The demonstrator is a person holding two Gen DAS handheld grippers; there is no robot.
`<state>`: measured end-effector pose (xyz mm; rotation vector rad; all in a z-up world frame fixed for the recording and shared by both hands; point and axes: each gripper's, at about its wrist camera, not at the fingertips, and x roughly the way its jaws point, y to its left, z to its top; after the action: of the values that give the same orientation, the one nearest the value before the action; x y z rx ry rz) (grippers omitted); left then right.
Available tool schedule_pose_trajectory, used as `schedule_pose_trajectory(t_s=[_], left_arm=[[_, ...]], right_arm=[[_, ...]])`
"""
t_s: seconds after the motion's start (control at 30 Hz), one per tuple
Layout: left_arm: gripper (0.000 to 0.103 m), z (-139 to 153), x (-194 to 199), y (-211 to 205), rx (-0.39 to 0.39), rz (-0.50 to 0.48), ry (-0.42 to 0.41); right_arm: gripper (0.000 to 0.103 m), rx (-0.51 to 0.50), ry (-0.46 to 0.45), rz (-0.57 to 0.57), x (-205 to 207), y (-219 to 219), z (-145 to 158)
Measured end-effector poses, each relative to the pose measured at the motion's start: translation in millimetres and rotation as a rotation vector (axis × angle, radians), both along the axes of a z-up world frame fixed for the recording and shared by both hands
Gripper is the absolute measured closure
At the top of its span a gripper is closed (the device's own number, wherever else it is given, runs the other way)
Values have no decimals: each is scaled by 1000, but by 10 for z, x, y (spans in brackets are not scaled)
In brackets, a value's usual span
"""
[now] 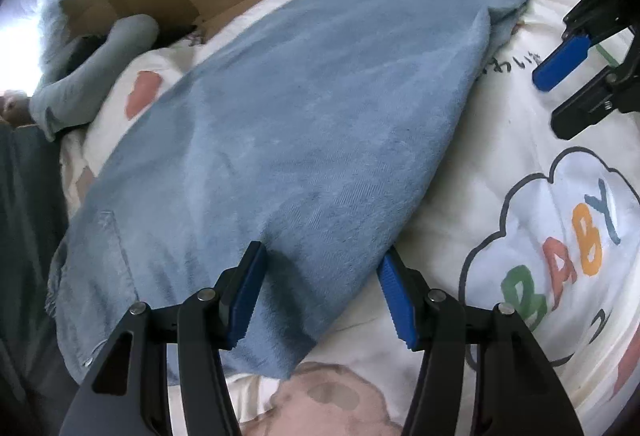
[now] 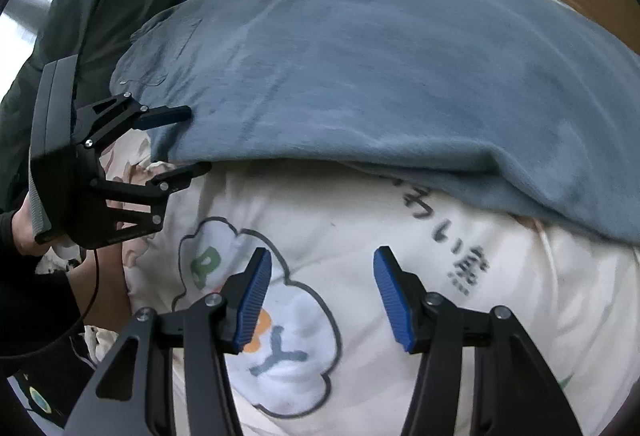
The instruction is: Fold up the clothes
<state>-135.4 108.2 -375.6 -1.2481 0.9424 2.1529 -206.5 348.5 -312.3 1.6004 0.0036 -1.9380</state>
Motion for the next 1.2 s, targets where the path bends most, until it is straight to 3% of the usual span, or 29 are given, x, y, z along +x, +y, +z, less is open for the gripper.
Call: schedule_pose_trajectory(t_s=[0.2, 0.43, 0.63, 0.9, 1.2], left_arm=[[46, 228, -211, -209, 127, 98, -6], [46, 407, -347, -394, 261, 207, -27], [46, 404, -341, -411, 262, 221, -23], [46, 394, -355, -409, 261, 225, -27], [46, 370, -403, -425, 252, 230, -48]], right_arm=[[65, -16, -17, -34, -128, -50, -17], [66, -47, -7, 0, -204, -295, 53], [66, -60, 54, 20, -322, -543, 135], [79, -33, 74, -62, -533, -641, 7], [82, 42, 19, -63, -421, -583, -261]])
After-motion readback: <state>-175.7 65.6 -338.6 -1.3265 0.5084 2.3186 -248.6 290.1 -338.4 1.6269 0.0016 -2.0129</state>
